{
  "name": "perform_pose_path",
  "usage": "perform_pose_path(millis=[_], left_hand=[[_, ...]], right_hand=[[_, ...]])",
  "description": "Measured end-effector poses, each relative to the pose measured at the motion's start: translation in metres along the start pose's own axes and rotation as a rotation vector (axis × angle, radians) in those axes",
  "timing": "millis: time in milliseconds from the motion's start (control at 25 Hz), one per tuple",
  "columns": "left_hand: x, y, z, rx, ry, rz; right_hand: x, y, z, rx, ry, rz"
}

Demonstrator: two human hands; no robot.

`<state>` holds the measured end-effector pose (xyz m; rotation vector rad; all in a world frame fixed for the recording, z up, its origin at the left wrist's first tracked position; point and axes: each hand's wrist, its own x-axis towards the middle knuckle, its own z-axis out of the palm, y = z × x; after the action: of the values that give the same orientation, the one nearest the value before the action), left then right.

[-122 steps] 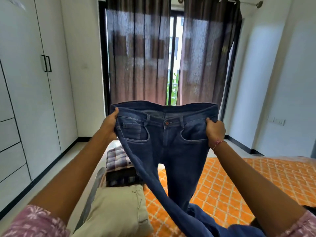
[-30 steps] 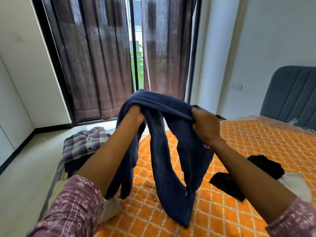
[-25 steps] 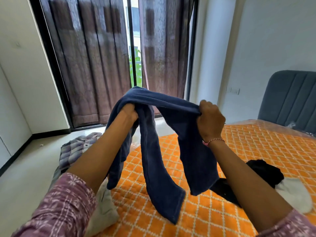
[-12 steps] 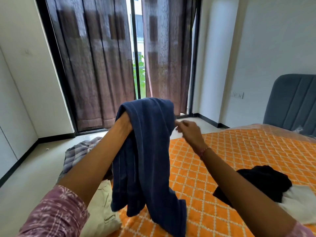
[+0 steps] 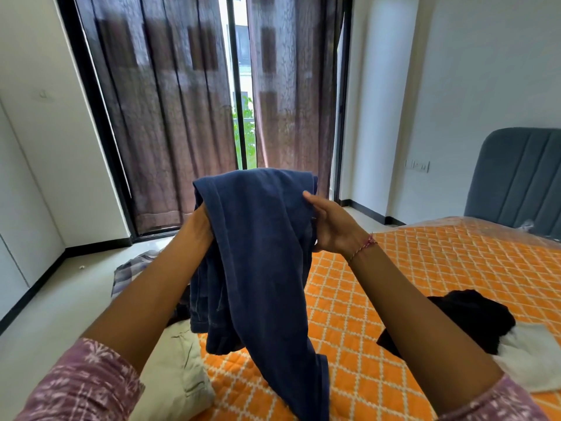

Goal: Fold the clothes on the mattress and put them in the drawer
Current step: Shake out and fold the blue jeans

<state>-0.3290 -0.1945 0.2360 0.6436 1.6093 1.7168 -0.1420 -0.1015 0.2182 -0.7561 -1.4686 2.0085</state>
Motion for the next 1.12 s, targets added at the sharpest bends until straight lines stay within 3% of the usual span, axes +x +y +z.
perform_pose_path(millis=[120,200,320,400,480,600,720,920,1040,1120], left_hand=[[0.004,0.002,-0.016,-0.052,0.004,0.082],[0.0,0.004,-0.022,-0.204,-0.143,0.065],[0.0,0.001,-0.013,-0.315,-0.244,-0.002],[0.005,-0.002,-0.01,-0.282,-0.199,-0.087],[0.004,-0.008,-0.015,-0.3,-0.163,-0.131],[0.002,-0.024,-0.015,-0.513,-0.102,0.033],[0.006,-0.038,-0.004,-0.366,0.094,0.165],[0.001,-0.06,0.002,-0.219,-0.176,-0.244],[-0.003,-0.076,0.025,-0.146,-0.141,-0.24],[-0.001,-0.078,0.038,-0.265,-0.089,-0.191]], right_hand=[[0.009,-0.015,-0.003,0.02,0.024,-0.079],[0.016,-0.021,-0.011,0.067,0.058,-0.145],[0.017,-0.018,-0.012,-0.035,-0.081,-0.023],[0.024,-0.014,-0.011,-0.069,-0.014,0.017],[0.031,-0.012,-0.012,0.12,0.091,-0.022],[0.039,-0.014,-0.005,0.314,0.105,-0.072],[0.045,-0.014,0.007,0.334,0.142,-0.094],[0.046,-0.012,0.003,0.361,0.241,-0.227],[0.037,-0.01,0.004,0.36,0.271,-0.285],[0.034,-0.013,-0.001,0.304,0.273,-0.264]])
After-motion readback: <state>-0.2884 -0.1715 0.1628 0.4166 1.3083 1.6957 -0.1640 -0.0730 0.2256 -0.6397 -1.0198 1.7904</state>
